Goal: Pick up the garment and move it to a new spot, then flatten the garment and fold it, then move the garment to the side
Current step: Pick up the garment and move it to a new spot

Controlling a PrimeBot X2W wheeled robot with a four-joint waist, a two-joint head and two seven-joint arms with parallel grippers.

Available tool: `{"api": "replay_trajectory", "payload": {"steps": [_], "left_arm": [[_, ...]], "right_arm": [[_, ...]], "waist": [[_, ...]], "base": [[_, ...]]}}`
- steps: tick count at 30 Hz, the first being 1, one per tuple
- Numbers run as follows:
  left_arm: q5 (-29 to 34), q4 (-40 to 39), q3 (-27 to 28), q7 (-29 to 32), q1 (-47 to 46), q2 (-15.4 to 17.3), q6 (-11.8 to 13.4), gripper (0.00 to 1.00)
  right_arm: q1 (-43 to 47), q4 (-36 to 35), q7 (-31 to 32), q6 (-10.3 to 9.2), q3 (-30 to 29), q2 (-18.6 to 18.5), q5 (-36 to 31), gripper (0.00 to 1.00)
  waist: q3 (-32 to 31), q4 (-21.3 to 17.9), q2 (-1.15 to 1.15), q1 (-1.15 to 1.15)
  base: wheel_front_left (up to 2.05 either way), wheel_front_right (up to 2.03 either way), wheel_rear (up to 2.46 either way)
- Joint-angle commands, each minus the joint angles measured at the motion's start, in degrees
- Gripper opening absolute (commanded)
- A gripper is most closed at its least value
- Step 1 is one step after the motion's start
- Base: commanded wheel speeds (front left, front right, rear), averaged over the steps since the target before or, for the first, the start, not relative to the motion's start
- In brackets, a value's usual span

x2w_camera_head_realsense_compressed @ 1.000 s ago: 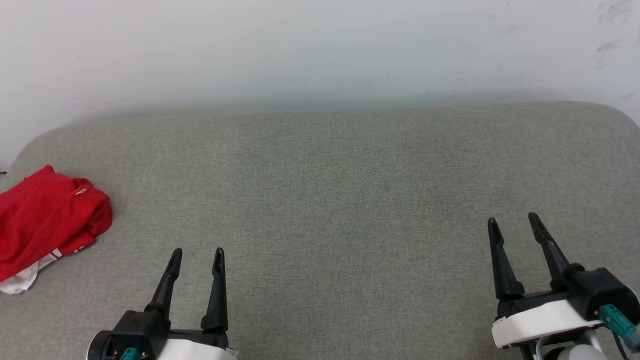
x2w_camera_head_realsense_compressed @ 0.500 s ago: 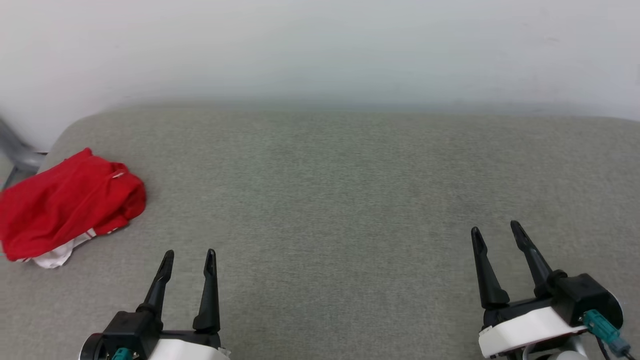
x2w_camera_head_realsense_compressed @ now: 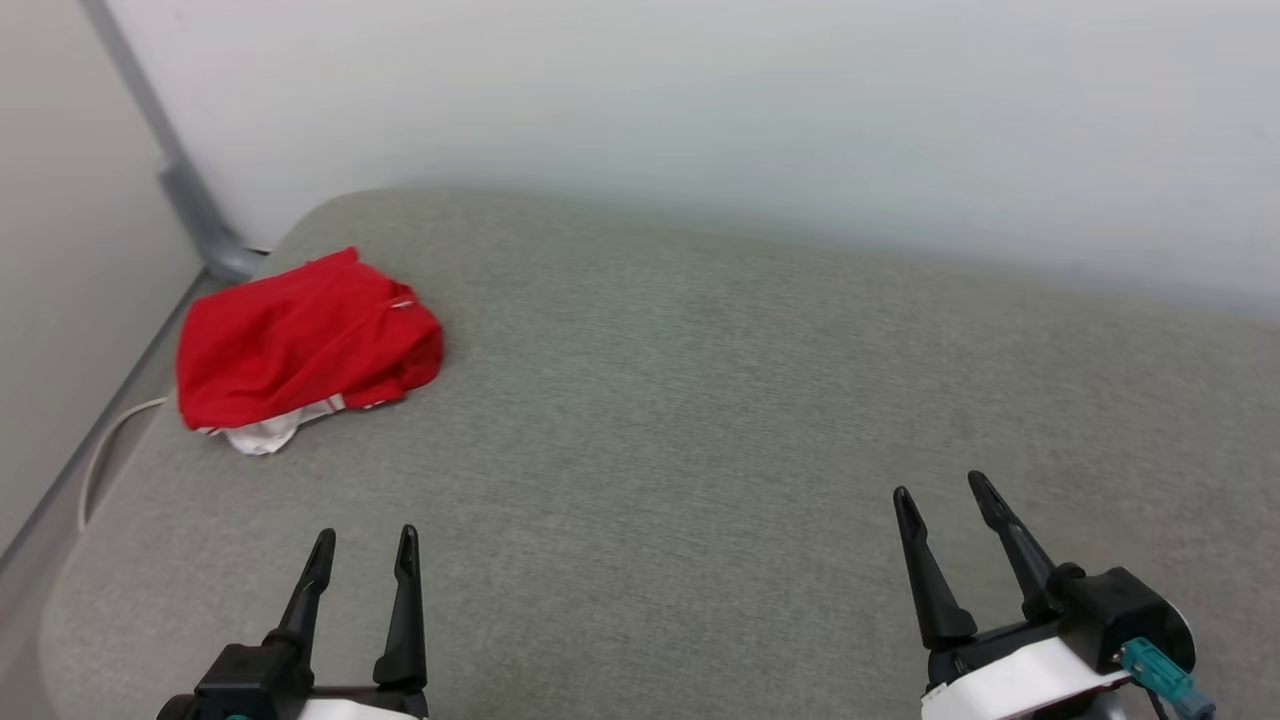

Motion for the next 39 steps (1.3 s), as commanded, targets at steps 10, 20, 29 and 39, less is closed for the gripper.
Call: {"api": "replay_trajectory", "payload": {"steps": [10, 20, 29, 39], "left_arm": [[0.9, 0.6, 0.9, -0.2, 2.0, -0.1, -1.2, 1.00], [1.4, 0.9, 1.4, -0.2, 2.3, -0.1, -2.0, 1.00], [-0.1, 0.3, 2.6, -0.2, -0.7, -0.1, -2.6, 1.00], [-0.5, 5.1, 4.2, -0.2, -11.1, 3.5, -3.6, 1.00]], "right_arm": [[1.5, 1.0, -0.1, -0.05, 2.2, 0.1, 1.5, 1.00], [1.2, 1.4, -0.1, -0.05, 3.7, 0.1, 1.9, 1.00], [-1.0, 0.2, -0.1, -0.05, 3.8, 0.1, -0.1, 1.00], [-5.2, -2.9, -0.1, -0.05, 3.5, 0.1, -4.4, 1.00]], "waist": [[-2.0, 9.0, 0.00, 0.00], [-2.0, 12.0, 0.00, 0.00], [2.4, 9.8, 0.00, 0.00], [12.8, 4.2, 0.00, 0.00]], "base": [[0.00, 0.00, 0.00], [0.00, 0.00, 0.00], [0.00, 0.00, 0.00], [0.00, 0.00, 0.00]]}}
